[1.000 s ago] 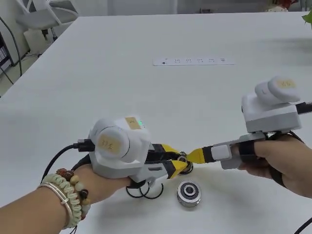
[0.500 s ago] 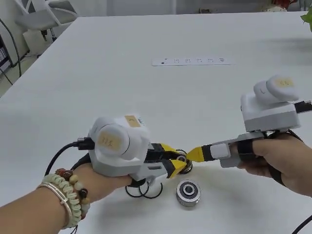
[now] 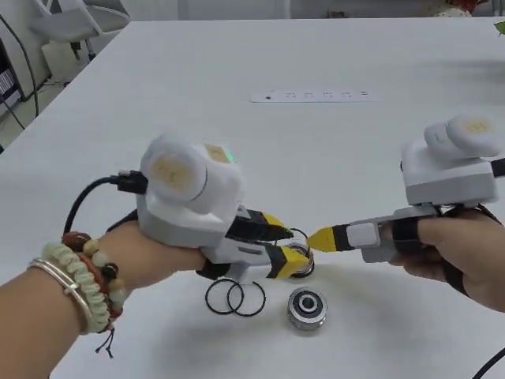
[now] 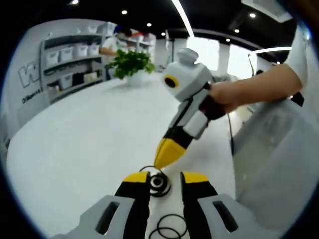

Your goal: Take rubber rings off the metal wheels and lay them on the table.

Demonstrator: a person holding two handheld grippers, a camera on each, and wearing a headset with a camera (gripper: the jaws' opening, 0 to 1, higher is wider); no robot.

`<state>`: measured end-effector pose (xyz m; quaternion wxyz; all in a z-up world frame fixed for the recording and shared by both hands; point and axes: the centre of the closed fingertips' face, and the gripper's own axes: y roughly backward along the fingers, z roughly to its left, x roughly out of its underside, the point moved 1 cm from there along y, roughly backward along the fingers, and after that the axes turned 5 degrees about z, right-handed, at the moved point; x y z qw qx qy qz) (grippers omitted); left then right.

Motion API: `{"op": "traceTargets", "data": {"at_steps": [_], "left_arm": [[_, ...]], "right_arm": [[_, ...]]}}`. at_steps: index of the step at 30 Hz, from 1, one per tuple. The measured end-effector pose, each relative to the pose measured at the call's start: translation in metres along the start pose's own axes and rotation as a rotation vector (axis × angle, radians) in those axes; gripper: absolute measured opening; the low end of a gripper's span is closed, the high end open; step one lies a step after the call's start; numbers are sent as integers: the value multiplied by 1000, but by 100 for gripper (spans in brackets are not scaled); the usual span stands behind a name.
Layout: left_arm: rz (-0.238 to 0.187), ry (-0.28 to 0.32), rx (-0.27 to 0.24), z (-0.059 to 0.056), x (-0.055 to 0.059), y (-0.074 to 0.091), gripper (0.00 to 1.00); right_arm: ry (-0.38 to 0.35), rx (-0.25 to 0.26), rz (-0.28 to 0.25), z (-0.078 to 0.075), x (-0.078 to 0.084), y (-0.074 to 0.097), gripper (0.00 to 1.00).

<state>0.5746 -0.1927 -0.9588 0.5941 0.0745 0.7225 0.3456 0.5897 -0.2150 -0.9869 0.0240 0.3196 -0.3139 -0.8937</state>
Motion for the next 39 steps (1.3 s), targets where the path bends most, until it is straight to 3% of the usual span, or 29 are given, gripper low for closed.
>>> {"op": "traceTargets", "data": {"at_steps": [4, 7, 10, 16, 23, 25, 31, 39], "left_arm": [[-19, -19, -9, 1, -17, 18, 34], [-58, -37, -17, -1, -32, 36, 41], [-74, -78, -28, -5, -40, 53, 44], [-80, -121, -87, -5, -45, 86, 48], [-93, -135, -134, -9, -43, 112, 52], [-92, -141, -151, -2, -38, 116, 54], [-84, -125, -204, 2, -25, 135, 59], [-96, -92, -246, -1, -13, 154, 61]], "right_arm": [[-3, 1, -15, 0, -3, 3, 0], [4, -4, -29, 3, -7, 5, 0], [7, -11, -43, 6, -11, 7, 0], [19, -22, -58, 11, -16, 8, 0], [47, -34, -66, 19, -20, 9, 0], [55, -38, -68, 21, -22, 9, 0], [77, -50, -62, 27, -22, 8, 0], [102, -70, -53, 37, -22, 6, 0]]}}
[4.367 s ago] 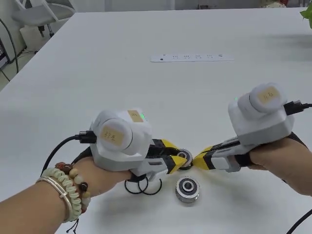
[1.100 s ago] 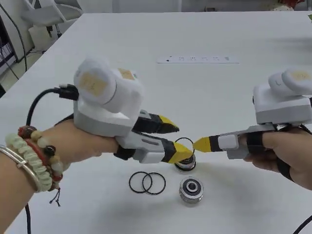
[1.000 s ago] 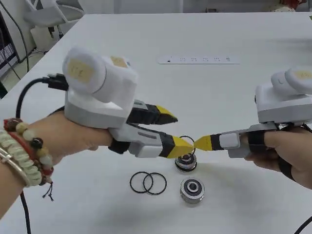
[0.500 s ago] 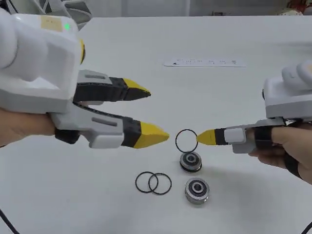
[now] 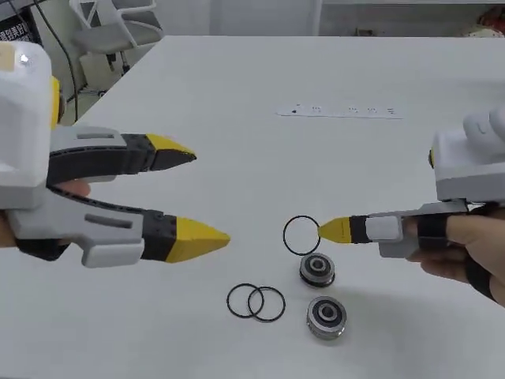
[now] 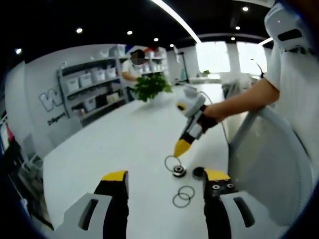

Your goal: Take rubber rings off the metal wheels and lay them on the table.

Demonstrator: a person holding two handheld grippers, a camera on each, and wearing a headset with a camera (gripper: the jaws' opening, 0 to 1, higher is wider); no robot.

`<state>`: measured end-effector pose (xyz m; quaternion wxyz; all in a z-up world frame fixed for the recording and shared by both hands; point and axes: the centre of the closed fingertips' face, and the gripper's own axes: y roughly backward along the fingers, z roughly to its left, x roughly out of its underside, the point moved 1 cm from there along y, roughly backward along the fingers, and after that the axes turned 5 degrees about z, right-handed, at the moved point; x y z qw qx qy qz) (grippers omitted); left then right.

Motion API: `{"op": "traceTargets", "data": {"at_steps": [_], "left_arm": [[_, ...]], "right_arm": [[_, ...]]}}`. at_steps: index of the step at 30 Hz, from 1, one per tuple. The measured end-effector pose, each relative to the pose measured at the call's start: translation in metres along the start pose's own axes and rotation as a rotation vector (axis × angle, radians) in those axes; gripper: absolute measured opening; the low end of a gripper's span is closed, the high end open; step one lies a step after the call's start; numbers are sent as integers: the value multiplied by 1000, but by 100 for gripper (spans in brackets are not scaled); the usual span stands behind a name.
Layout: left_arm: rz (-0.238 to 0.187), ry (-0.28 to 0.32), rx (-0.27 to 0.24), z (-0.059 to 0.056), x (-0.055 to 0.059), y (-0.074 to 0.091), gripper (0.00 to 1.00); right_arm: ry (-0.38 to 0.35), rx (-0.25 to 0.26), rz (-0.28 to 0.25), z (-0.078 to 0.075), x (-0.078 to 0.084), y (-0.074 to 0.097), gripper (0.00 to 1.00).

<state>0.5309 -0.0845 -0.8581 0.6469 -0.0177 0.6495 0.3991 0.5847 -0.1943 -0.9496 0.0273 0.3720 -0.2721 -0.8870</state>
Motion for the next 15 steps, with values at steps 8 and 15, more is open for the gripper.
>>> {"op": "traceTargets", "data": {"at_steps": [8, 15], "left_arm": [[15, 49, -50, 2, 19, 18, 63], [-5, 115, -90, 1, 34, 31, 67]], "right_arm": [[21, -12, 30, 7, 5, -5, 0], [43, -18, 70, 12, 14, -11, 0]]}}
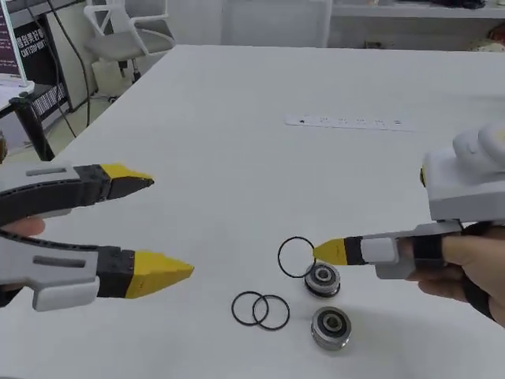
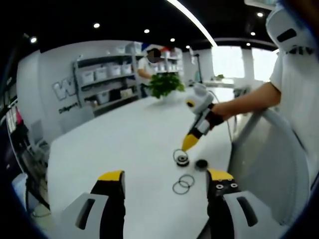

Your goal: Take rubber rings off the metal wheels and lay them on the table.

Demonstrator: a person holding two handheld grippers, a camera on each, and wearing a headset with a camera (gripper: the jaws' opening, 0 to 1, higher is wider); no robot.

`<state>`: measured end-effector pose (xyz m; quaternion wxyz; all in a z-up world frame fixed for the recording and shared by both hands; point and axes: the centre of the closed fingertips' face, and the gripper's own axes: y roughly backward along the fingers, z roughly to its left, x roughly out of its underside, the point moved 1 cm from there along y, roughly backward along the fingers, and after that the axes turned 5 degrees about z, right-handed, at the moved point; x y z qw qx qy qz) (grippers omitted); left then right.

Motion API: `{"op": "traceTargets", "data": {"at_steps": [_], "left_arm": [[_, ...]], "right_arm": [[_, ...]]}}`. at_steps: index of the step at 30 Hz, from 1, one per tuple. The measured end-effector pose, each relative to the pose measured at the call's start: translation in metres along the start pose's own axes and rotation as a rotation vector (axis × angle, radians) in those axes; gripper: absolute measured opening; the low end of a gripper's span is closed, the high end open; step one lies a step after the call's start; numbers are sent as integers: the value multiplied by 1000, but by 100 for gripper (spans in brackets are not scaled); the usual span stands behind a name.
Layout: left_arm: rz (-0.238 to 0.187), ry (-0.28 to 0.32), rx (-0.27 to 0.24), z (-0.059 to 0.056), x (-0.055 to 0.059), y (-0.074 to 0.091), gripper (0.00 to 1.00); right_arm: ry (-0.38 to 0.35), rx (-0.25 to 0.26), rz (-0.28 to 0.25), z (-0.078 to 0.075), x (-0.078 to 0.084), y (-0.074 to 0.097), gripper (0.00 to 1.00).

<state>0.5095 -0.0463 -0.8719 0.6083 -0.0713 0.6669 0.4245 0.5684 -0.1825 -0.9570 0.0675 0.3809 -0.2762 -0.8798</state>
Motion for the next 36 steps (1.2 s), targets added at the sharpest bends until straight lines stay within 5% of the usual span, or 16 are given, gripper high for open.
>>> {"op": "traceTargets", "data": {"at_steps": [9, 21, 36], "left_arm": [[63, 56, -17, -8, 33, 7, 70], [94, 177, -49, -9, 65, 8, 73], [125, 209, -37, -15, 76, 5, 78]], "right_arm": [[33, 2, 56, 5, 11, -8, 0], [65, 19, 173, 0, 36, -21, 0], [91, 65, 245, -11, 52, -26, 0]]}}
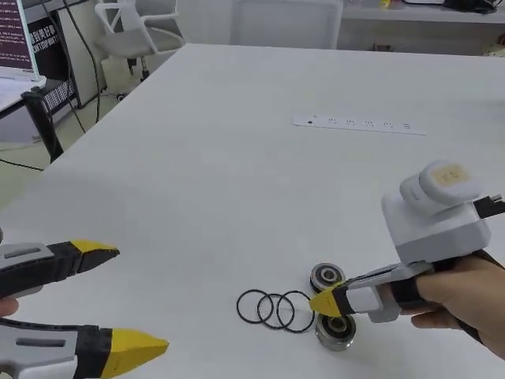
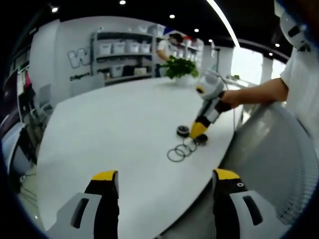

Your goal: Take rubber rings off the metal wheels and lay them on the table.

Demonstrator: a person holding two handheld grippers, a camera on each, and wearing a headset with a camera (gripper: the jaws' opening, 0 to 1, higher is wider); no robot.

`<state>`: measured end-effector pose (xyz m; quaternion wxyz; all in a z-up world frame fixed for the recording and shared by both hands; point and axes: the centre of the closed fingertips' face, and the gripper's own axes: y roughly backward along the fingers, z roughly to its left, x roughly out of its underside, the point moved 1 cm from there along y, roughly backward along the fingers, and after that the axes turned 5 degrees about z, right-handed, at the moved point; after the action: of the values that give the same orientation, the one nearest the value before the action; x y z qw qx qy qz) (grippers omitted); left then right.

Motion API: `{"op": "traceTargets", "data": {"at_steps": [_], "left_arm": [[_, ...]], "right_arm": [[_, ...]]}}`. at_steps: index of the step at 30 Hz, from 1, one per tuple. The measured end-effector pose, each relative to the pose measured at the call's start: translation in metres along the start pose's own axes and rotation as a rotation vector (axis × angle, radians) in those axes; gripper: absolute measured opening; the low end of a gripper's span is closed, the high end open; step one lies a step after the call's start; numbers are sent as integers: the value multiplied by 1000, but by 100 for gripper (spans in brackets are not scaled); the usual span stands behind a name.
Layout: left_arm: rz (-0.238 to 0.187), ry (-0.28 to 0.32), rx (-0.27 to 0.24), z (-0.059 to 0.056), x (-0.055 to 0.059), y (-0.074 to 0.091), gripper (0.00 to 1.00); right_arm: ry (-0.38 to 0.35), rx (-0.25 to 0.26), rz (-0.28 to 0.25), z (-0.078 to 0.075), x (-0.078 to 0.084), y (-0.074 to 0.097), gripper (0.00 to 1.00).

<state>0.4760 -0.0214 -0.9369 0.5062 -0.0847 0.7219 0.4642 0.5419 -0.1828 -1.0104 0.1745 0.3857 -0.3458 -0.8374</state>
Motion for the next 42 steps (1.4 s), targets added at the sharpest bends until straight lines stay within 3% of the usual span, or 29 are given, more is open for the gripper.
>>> {"op": "traceTargets", "data": {"at_steps": [11, 25, 33, 42], "left_arm": [[6, 3, -5, 1, 2, 1, 77], [8, 4, -11, 2, 3, 2, 76], [5, 0, -14, 2, -1, 3, 76], [4, -21, -17, 3, -10, 3, 76]], "right_arm": [[4, 44, 13, -8, 2, 1, 7], [14, 58, -35, -11, -10, 10, 7], [10, 56, -108, -11, -25, 23, 7], [-3, 71, -229, -14, -47, 48, 8]]}}
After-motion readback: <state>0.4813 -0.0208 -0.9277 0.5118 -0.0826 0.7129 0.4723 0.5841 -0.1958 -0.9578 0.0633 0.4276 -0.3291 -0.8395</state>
